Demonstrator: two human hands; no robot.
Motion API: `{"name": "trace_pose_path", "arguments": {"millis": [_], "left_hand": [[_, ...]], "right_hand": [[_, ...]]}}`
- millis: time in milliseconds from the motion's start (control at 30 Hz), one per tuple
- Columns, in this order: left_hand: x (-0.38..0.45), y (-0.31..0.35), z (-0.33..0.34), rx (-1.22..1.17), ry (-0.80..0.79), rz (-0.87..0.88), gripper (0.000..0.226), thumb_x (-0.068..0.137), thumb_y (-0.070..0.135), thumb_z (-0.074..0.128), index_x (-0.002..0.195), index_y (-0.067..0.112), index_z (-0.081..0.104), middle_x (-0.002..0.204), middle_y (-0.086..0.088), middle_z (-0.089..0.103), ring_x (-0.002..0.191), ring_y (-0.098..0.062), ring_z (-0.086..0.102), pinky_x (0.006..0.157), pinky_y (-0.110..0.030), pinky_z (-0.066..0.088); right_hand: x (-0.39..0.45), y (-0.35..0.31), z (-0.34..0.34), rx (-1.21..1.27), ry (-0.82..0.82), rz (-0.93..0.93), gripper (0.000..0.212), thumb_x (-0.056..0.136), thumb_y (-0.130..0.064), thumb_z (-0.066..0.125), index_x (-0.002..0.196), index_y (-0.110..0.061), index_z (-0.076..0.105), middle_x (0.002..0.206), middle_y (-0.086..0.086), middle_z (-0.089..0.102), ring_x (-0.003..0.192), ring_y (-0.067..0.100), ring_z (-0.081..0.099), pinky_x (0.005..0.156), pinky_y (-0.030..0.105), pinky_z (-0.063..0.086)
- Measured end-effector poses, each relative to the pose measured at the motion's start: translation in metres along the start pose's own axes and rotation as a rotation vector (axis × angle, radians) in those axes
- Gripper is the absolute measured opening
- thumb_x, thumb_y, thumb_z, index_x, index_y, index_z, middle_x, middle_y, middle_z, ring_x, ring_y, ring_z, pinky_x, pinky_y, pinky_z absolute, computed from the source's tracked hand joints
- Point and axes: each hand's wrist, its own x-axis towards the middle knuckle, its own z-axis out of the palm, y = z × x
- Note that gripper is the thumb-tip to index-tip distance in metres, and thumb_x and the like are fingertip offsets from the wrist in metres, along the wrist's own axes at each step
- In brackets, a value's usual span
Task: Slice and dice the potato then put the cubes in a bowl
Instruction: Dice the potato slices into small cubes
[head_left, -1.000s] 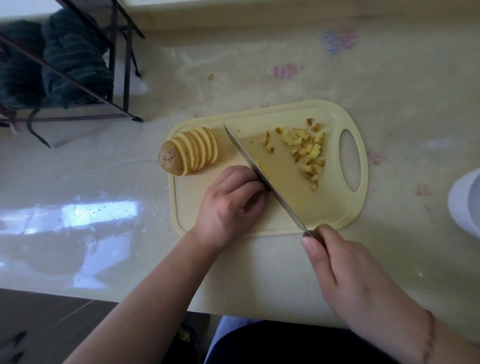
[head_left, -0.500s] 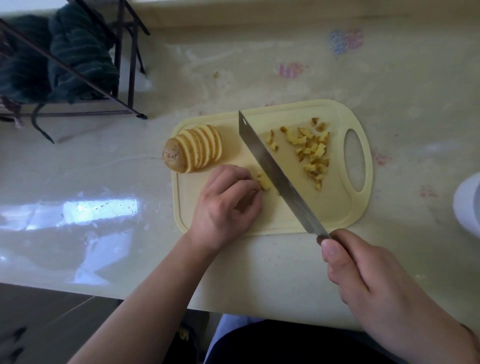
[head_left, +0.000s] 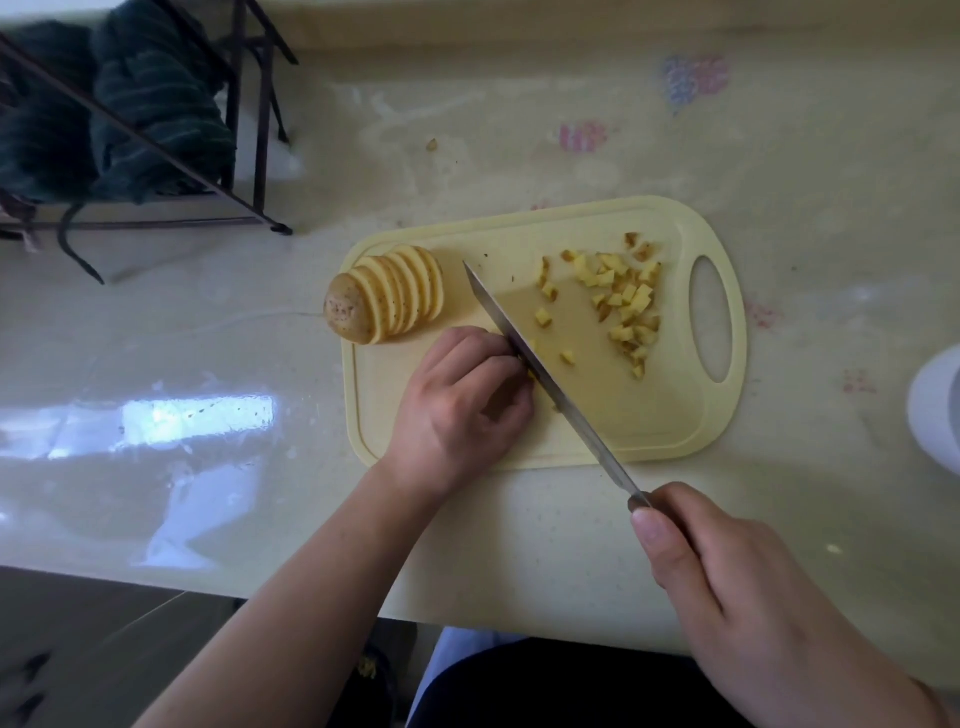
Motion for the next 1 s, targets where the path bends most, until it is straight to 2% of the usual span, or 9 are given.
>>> {"name": "trace_pose_path", "arguments": {"millis": [100,233,367,467,567,600,700,833,1000], "left_hand": [[0.0,0.0,0.0,-0.001,-0.002,-0.005,0.008,0.086,0.002,0.076,0.087,-0.006,0.075,0.093,-0.015,0.072,0.086,-0.032,0.066,0.088,-0.025,0.047],[0.0,0.001,0.001,-0.012,0.005,-0.01,0.008,0.084,0.001,0.078,0.087,-0.005,0.075,0.094,-0.014,0.072,0.087,-0.03,0.066,0.087,-0.027,0.05],[0.001,0.0,0.002,0.002,-0.011,0.006,0.009,0.082,0.0,0.079,0.087,-0.005,0.075,0.095,-0.015,0.072,0.086,-0.03,0.065,0.082,-0.034,0.053],[0.001,0.001,0.001,0.027,-0.019,0.02,0.007,0.084,0.002,0.078,0.086,-0.003,0.074,0.094,-0.014,0.072,0.083,-0.03,0.065,0.078,-0.036,0.053],[0.0,0.002,0.0,0.053,-0.014,0.015,0.006,0.085,0.003,0.078,0.085,-0.002,0.074,0.092,-0.013,0.07,0.081,-0.028,0.063,0.078,-0.034,0.052],[0.0,0.002,0.001,0.058,-0.014,0.013,0.006,0.086,0.003,0.078,0.085,-0.002,0.074,0.092,-0.013,0.07,0.081,-0.028,0.063,0.078,-0.033,0.052],[0.003,0.004,0.004,0.063,-0.037,0.027,0.004,0.089,0.001,0.075,0.088,-0.003,0.074,0.093,-0.013,0.071,0.08,-0.029,0.065,0.077,-0.032,0.054],[0.012,0.002,0.01,0.052,-0.084,0.066,0.003,0.091,-0.002,0.073,0.093,-0.004,0.074,0.098,-0.014,0.072,0.081,-0.03,0.066,0.076,-0.034,0.055],[0.042,0.007,0.029,0.031,-0.099,0.087,0.008,0.092,-0.002,0.07,0.097,-0.003,0.075,0.102,-0.016,0.073,0.086,-0.031,0.068,0.078,-0.035,0.055]], "right_hand": [[-0.002,0.0,0.0,-0.009,-0.005,0.012,0.046,0.085,-0.065,0.022,0.073,-0.026,0.043,0.055,-0.006,0.05,0.046,0.009,0.045,0.047,0.021,0.031],[0.008,-0.001,0.007,-0.019,-0.001,0.01,0.037,0.091,-0.055,0.024,0.073,-0.027,0.039,0.061,-0.013,0.055,0.052,0.009,0.049,0.05,0.021,0.034],[0.018,0.002,0.014,-0.033,0.041,-0.031,0.037,0.092,-0.059,0.024,0.073,-0.03,0.038,0.055,-0.004,0.052,0.052,0.008,0.049,0.051,0.027,0.033],[0.017,0.008,0.004,0.013,0.055,-0.004,0.038,0.088,-0.063,0.024,0.077,-0.033,0.044,0.068,-0.004,0.061,0.055,0.008,0.056,0.055,0.031,0.04],[0.022,0.019,-0.013,0.018,0.094,0.024,0.04,0.085,-0.068,0.025,0.081,-0.035,0.047,0.068,0.001,0.062,0.054,0.011,0.059,0.056,0.037,0.044],[0.026,0.024,-0.019,0.031,0.109,0.038,0.043,0.083,-0.069,0.025,0.081,-0.033,0.048,0.066,0.003,0.061,0.05,0.013,0.057,0.053,0.039,0.045],[0.039,0.035,-0.031,0.174,0.11,0.112,0.055,0.081,-0.077,0.027,0.081,-0.027,0.051,0.059,0.007,0.053,0.043,0.012,0.043,0.045,0.032,0.038],[0.043,0.037,-0.037,0.299,0.022,0.139,0.055,0.079,-0.073,0.033,0.081,-0.02,0.05,0.056,0.0,0.045,0.045,0.013,0.035,0.045,0.024,0.03],[0.031,0.028,-0.05,0.458,-0.051,0.149,0.054,0.076,-0.07,0.04,0.078,-0.017,0.049,0.059,0.003,0.038,0.047,0.018,0.03,0.042,0.023,0.026]]}}
